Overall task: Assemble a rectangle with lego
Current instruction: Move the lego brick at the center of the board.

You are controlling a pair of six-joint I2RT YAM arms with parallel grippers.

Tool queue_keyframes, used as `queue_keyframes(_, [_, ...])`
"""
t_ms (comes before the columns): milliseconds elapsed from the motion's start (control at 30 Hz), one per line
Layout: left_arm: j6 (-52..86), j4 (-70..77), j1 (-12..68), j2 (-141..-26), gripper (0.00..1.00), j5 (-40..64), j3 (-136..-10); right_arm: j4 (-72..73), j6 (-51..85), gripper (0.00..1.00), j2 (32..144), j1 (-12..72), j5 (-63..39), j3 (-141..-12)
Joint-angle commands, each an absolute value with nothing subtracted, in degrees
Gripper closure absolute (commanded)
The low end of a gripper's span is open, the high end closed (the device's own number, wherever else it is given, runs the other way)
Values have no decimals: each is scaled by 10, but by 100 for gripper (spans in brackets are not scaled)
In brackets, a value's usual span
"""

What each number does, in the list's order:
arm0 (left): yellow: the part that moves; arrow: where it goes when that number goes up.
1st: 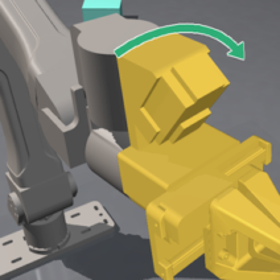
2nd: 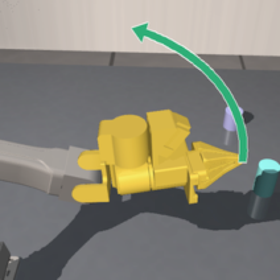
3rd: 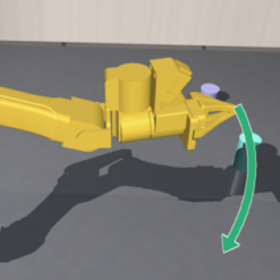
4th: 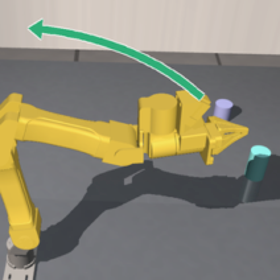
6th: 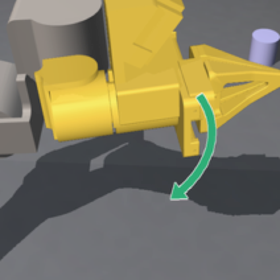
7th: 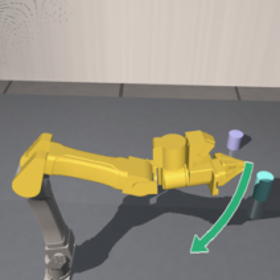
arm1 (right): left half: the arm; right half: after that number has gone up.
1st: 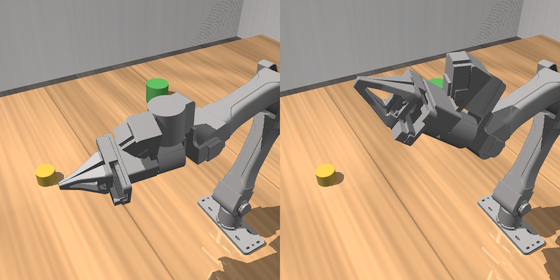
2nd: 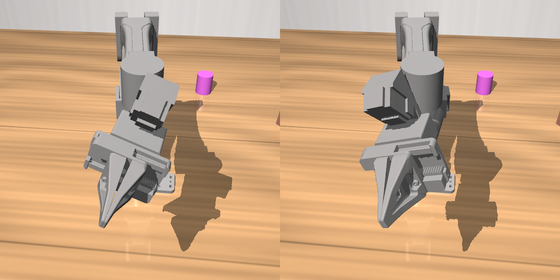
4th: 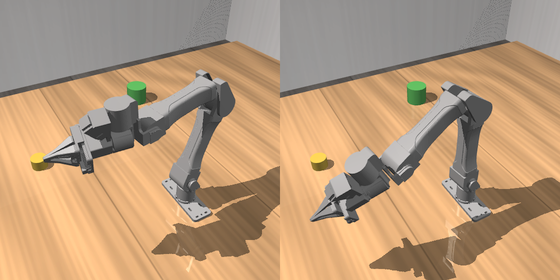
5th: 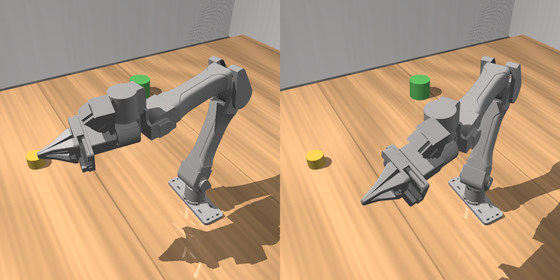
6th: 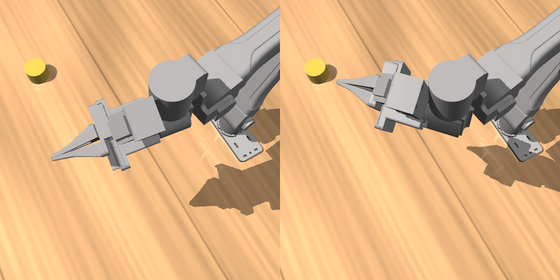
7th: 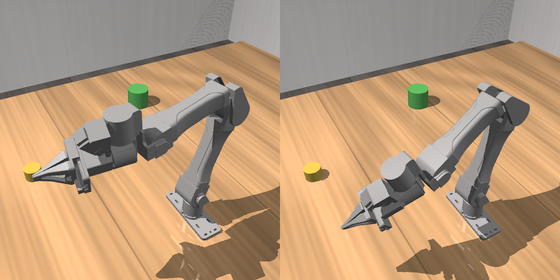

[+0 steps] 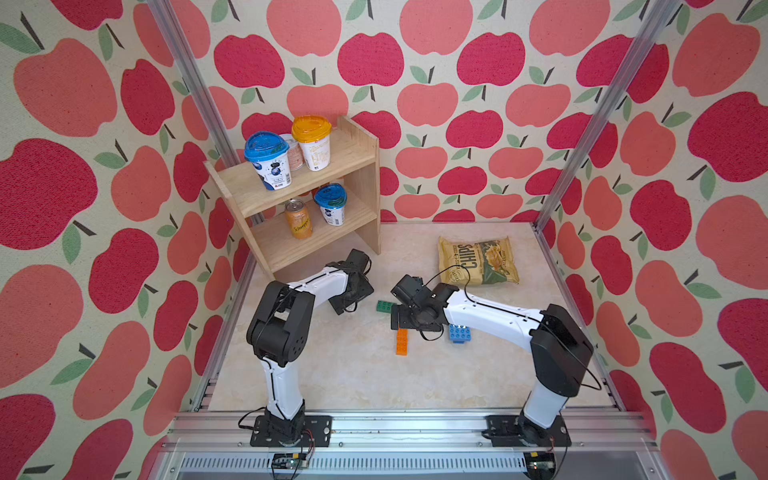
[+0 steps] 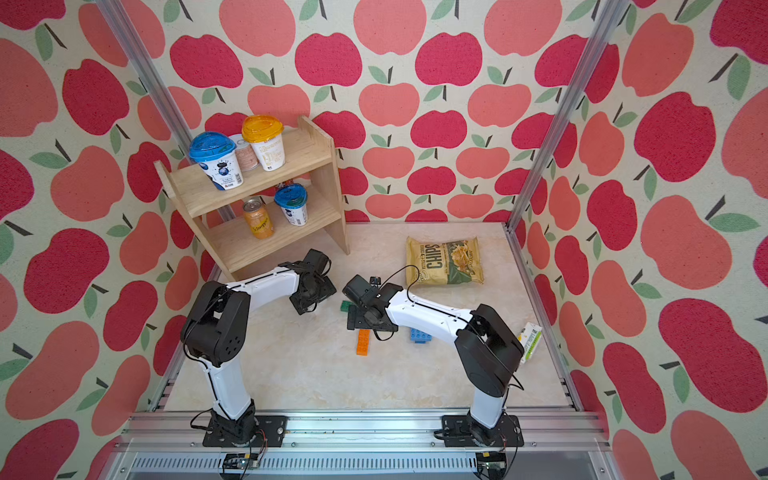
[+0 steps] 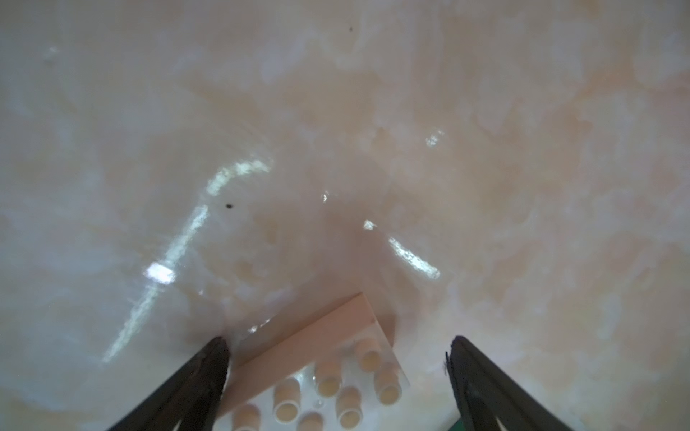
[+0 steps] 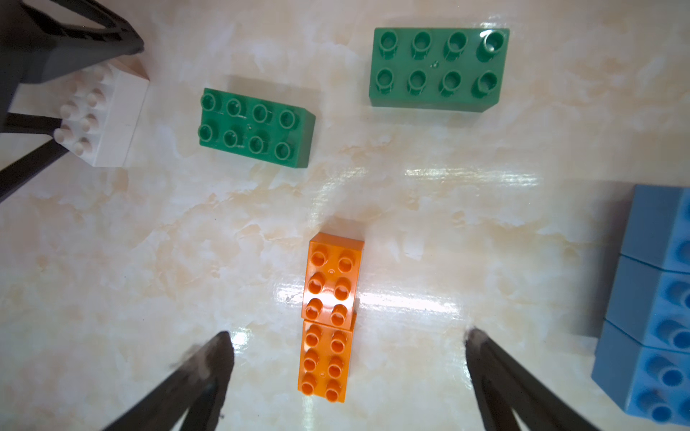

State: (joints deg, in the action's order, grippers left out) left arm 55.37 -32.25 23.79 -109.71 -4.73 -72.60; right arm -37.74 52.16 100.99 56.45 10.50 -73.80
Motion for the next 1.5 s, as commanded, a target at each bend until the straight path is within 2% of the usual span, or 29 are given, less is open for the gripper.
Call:
queue_keyframes(0, [586,-396,248,-1126,5,-72,-740,-375,525,0,999,562,100,-728])
queue_keyframes(267, [646,-417,258,-1120,8,-62,-717,-353,517,0,980,547,83,-694])
queue_keyframes(467, [650,-415,258,-1133,16,-71,-731,-346,511,0,967,541,75,-676])
queue_keyframes(767, [660,-410,259,-1150,22,-57,-747,-341,508,0,957,538,71,-663])
queue_keyframes(867, [654,-410,262,-1149,29,-59,-742,-341,508,0,954,536,72,-660])
queue_keyframes(933, [640,-412,265,-1145,37,-63,-736,-344,510,0,952,535,75,-660])
queue_keyframes(1100, [548,-385,271,-1125,54,-50,-705,-361,513,0,939,528,90,-661])
queue_keyframes(1467, [247,-268,335,-1011,55,48,-549,-422,542,0,883,529,152,-669])
